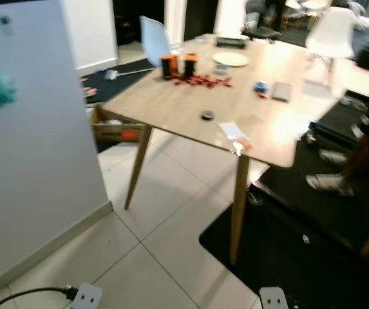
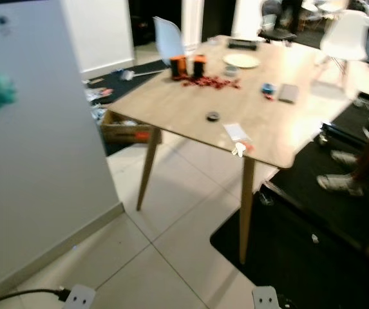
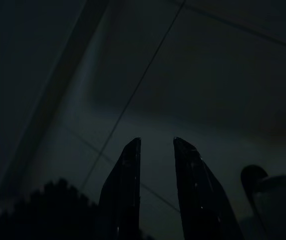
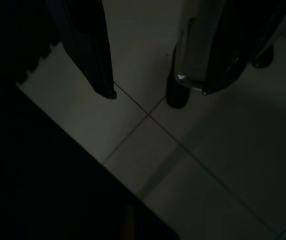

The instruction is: Hang keys on a hook

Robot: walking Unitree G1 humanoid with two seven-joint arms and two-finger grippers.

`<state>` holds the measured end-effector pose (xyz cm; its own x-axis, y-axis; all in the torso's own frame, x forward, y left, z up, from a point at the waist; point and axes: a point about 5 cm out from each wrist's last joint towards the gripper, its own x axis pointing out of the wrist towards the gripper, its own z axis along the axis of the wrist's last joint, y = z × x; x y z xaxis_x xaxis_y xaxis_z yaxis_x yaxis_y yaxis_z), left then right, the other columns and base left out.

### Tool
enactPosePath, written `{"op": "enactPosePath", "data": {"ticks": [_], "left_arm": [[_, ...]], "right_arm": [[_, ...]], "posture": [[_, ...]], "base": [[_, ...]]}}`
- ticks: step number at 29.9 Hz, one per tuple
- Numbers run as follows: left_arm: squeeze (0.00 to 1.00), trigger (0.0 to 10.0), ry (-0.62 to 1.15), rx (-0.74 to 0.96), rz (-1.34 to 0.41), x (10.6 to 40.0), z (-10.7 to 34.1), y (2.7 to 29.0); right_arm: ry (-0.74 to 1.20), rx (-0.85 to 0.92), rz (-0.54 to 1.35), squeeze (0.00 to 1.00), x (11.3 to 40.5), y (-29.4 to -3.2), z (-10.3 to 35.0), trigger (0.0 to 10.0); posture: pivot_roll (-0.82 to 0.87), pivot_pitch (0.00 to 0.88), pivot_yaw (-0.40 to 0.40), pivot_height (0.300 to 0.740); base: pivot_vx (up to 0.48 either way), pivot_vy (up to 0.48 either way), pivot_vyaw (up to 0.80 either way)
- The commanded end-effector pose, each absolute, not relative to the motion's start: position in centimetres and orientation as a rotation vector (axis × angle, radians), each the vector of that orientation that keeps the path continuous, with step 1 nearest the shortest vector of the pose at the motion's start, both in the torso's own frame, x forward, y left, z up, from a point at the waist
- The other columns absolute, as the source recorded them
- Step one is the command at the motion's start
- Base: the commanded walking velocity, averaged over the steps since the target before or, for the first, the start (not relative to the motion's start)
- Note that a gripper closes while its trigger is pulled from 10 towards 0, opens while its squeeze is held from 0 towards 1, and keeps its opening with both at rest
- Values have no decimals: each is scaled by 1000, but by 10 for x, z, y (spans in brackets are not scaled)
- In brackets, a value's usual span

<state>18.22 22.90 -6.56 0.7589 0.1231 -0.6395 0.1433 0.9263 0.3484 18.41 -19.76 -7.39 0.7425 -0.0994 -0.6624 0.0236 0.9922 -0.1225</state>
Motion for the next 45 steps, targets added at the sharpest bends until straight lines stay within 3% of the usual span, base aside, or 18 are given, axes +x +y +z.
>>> {"op": "enactPosePath", "data": {"ticks": [1, 29, 45], "left_arm": [[0, 10000, 744, 401, -12, 174, -70, 231], [0, 10000, 745, 406, -15, 175, -70, 230], [0, 10000, 645, 377, 29, 197, -55, 233]], "right_arm": [[752, -111, -84, 0, 179, -202, -76, 10000], [745, -119, -83, 0, 182, -203, -75, 10000], [729, -123, -76, 0, 185, -203, -73, 10000]], "posture": [[120, 150, 14, 740], [113, 137, 14, 740], [118, 142, 12, 740]], "base": [[0, 0, -769], [0, 0, -745], [0, 0, 0]]}}
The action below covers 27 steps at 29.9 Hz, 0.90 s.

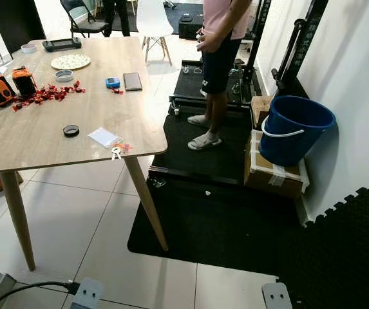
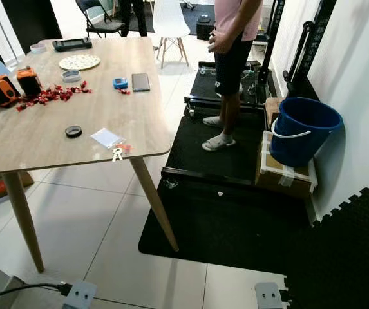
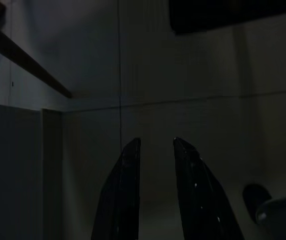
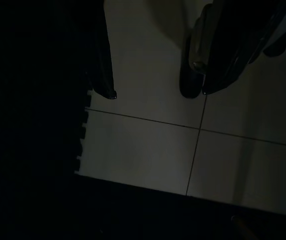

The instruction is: Hang keys on a hook

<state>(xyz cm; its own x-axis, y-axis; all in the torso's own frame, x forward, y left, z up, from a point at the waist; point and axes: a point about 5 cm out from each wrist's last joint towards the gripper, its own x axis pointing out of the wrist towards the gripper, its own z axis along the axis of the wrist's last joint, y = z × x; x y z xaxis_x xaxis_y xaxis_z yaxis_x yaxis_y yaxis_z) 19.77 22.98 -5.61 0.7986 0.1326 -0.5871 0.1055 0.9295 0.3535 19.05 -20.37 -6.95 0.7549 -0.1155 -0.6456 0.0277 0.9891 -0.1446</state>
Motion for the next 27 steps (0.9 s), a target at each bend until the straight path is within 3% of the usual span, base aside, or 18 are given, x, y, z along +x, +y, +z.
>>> {"op": "enactPosePath", "data": {"ticks": [1, 8, 12, 14, 17, 27], "left_arm": [[0, 10000, 618, 386, 33, 202, -51, 234], [0, 10000, 390, 338, 101, 246, -10, 241], [0, 10000, 209, 252, -46, 269, 25, 218], [0, 10000, 122, 232, -176, 269, 43, 198], [0, 10000, 72, 224, -237, 265, 55, 187], [0, 10000, -64, 160, -196, 266, 106, 180]], "right_arm": [[720, -122, -72, 0, 186, -202, -72, 10000], [592, -120, -66, 0, 207, -202, -56, 10000], [386, -93, -68, 0, 232, -205, -30, 10000], [275, -97, -51, 0, 238, -204, -16, 10000], [203, -86, -45, 0, 240, -204, -6, 10000], [-141, 75, -77, 0, 250, -206, 73, 10000]], "posture": [[118, 142, 12, 740], [120, 147, 12, 740], [105, 146, 20, 740], [93, 147, 28, 740], [84, 146, 36, 740], [54, 142, 51, 740]], "base": [[0, 0, 0], [0, 0, 0], [0, 0, 0], [0, 0, 0], [0, 0, 0], [0, 0, 0]]}}
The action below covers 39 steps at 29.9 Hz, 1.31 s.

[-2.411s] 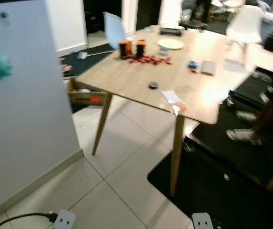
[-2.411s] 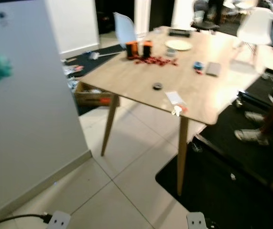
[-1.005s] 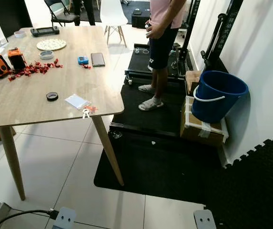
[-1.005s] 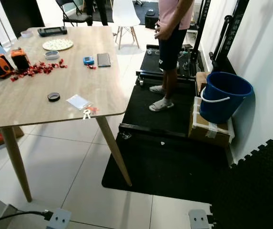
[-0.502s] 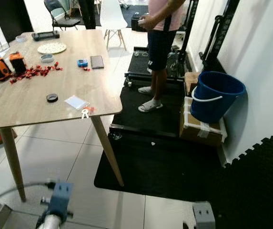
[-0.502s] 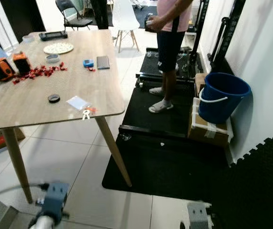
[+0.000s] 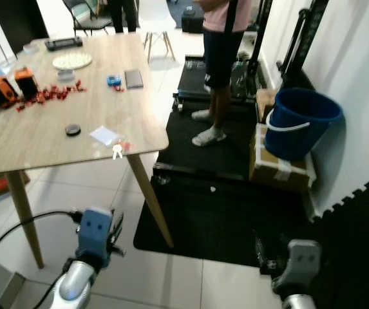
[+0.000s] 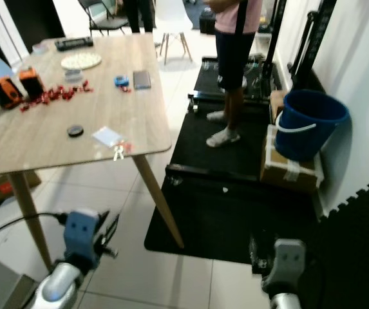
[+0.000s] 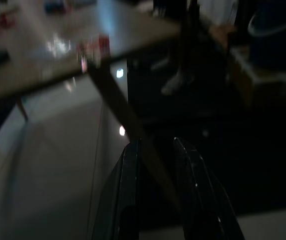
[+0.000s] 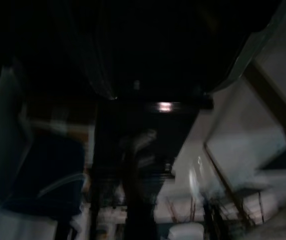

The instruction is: Hang keys on a hook

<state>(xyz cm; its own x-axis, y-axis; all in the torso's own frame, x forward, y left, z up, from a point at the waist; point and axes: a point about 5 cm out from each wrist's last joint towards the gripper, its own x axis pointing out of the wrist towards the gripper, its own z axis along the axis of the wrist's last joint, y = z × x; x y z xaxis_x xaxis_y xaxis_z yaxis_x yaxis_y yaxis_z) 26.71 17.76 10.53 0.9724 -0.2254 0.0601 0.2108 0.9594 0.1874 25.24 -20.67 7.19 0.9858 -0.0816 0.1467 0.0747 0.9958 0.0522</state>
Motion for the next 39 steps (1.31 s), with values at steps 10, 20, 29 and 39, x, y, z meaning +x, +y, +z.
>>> {"op": "enactPosePath", "data": {"ticks": [10, 20, 29, 39], "left_arm": [[0, 10000, -81, 192, -168, 282, 131, 177], [0, 10000, -72, 195, -144, 280, 138, 180], [0, 10000, -86, 193, -139, 281, 143, 178], [0, 10000, -95, 196, -143, 280, 145, 178]], "right_arm": [[-239, 83, 20, 0, 266, -193, 113, 10000], [-221, 55, 91, 0, 270, -176, 120, 10000], [-203, 59, 93, 0, 270, -177, 121, 10000], [-185, 59, 93, 0, 267, -175, 118, 10000]], "posture": [[61, 141, 42, 740], [75, 142, 34, 740], [74, 138, 27, 740], [72, 138, 31, 740]], "base": [[0, 0, 0], [0, 0, 0], [0, 0, 0], [283, 0, 0]]}}
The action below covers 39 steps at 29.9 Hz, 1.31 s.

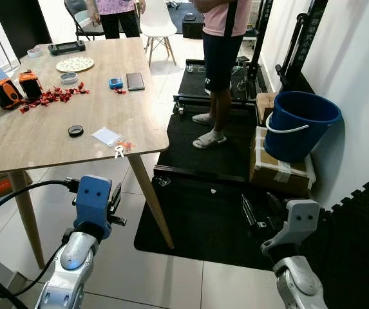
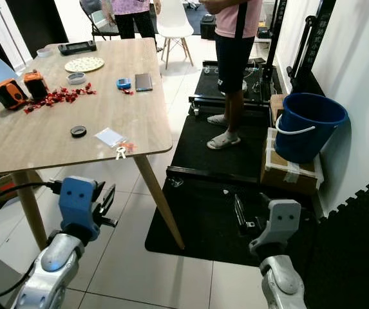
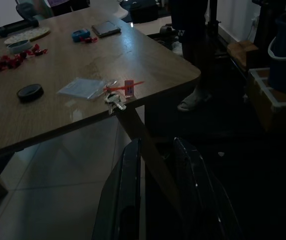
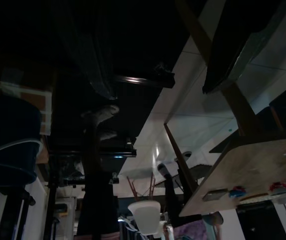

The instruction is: Hang keys on a hook

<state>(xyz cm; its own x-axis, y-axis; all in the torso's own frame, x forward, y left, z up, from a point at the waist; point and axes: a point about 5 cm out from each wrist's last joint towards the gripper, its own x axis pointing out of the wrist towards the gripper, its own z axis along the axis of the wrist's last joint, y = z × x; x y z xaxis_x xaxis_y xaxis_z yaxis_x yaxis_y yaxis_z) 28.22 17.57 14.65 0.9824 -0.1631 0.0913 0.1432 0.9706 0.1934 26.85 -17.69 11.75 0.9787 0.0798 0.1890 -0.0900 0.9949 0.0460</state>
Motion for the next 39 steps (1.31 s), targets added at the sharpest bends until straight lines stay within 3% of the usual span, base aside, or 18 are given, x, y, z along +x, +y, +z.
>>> {"op": "enactPosePath", "data": {"ticks": [1, 20, 31, 39], "left_arm": [[0, 10000, -94, 195, -141, 280, 145, 177], [0, 10000, -91, 197, -131, 279, 147, 179], [0, 10000, -88, 194, -126, 280, 147, 179], [0, 10000, -82, 193, -117, 281, 147, 180]], "right_arm": [[-184, 60, 94, 0, 267, -174, 118, 10000], [-175, 35, 98, 0, 269, -172, 119, 10000], [-166, 19, 94, 0, 270, -173, 119, 10000], [-167, 44, 91, 0, 271, -173, 119, 10000]], "posture": [[75, 141, 31, 740], [87, 147, 28, 740], [88, 149, 27, 740], [87, 148, 28, 740]], "base": [[480, 0, 0], [480, 0, 0], [480, 0, 780], [233, 0, 0]]}}
